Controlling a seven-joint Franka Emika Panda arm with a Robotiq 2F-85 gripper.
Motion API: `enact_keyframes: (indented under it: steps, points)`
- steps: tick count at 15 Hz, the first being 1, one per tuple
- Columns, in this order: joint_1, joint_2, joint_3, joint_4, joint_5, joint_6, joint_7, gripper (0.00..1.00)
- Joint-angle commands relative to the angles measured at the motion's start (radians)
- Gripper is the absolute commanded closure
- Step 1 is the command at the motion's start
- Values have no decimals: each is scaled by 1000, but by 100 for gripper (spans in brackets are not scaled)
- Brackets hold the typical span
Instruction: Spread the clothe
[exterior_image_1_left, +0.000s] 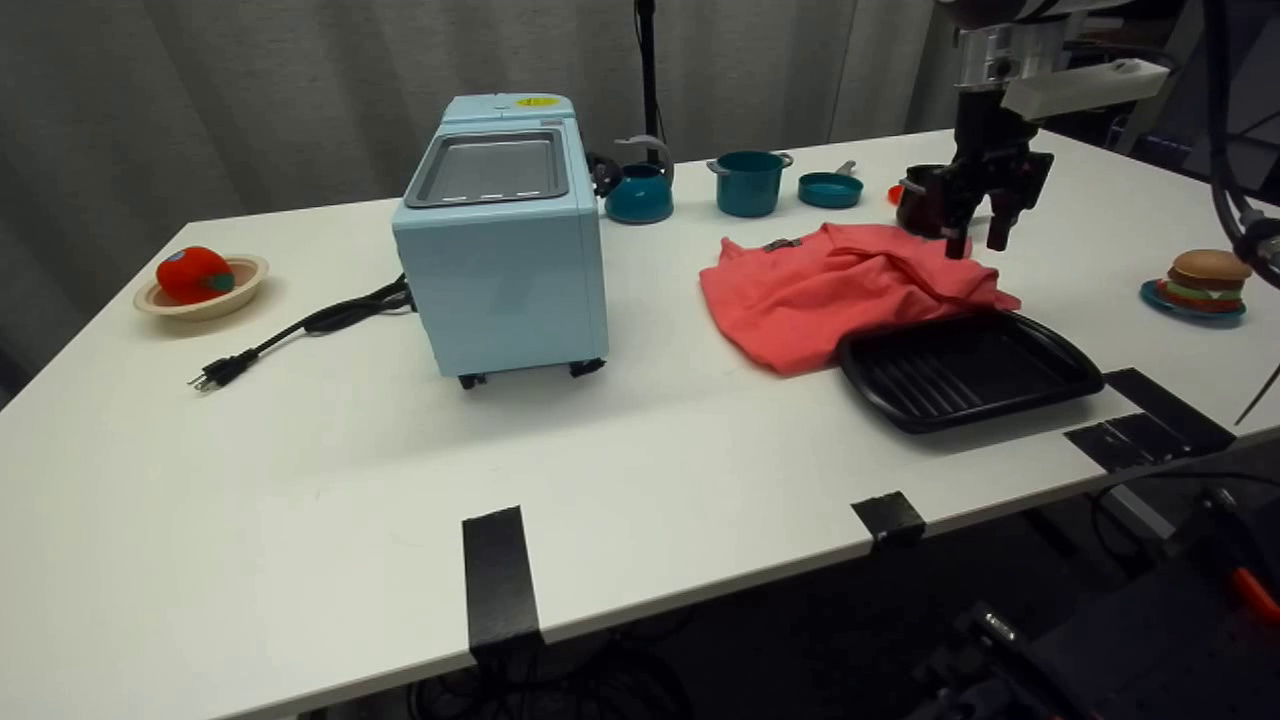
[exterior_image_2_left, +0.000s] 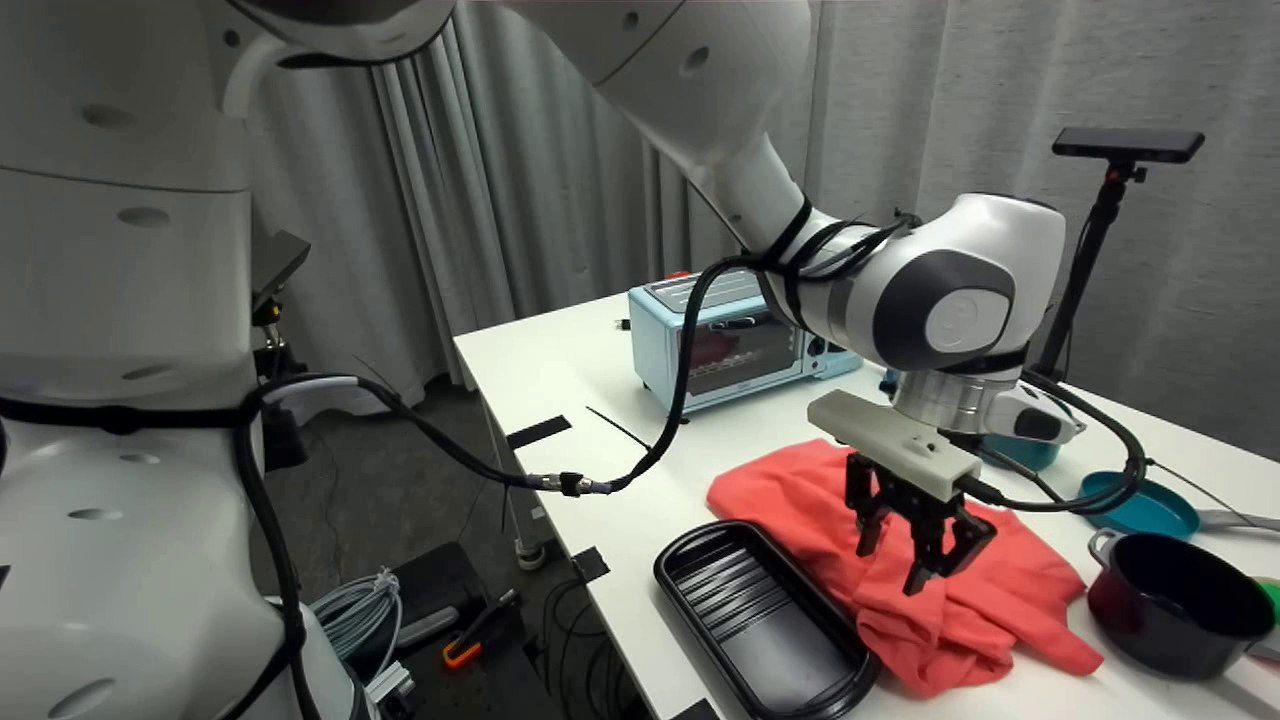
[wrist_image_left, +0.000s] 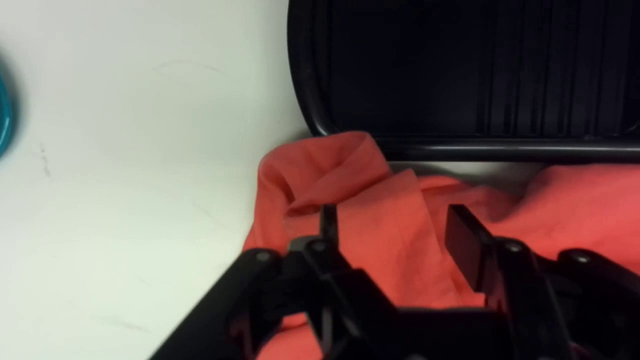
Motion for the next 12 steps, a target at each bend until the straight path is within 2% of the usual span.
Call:
enact_keyframes:
  steps: [1,2,3,12]
  points:
    - [12,-24,-4,-37,-19,-3,19,12]
    - [13,-17,-4,-38,-19,12,18,3]
    - [14,-9,-4,-35,-18,25,22,0]
    - [15,92,-4,3,-13,205,40,0]
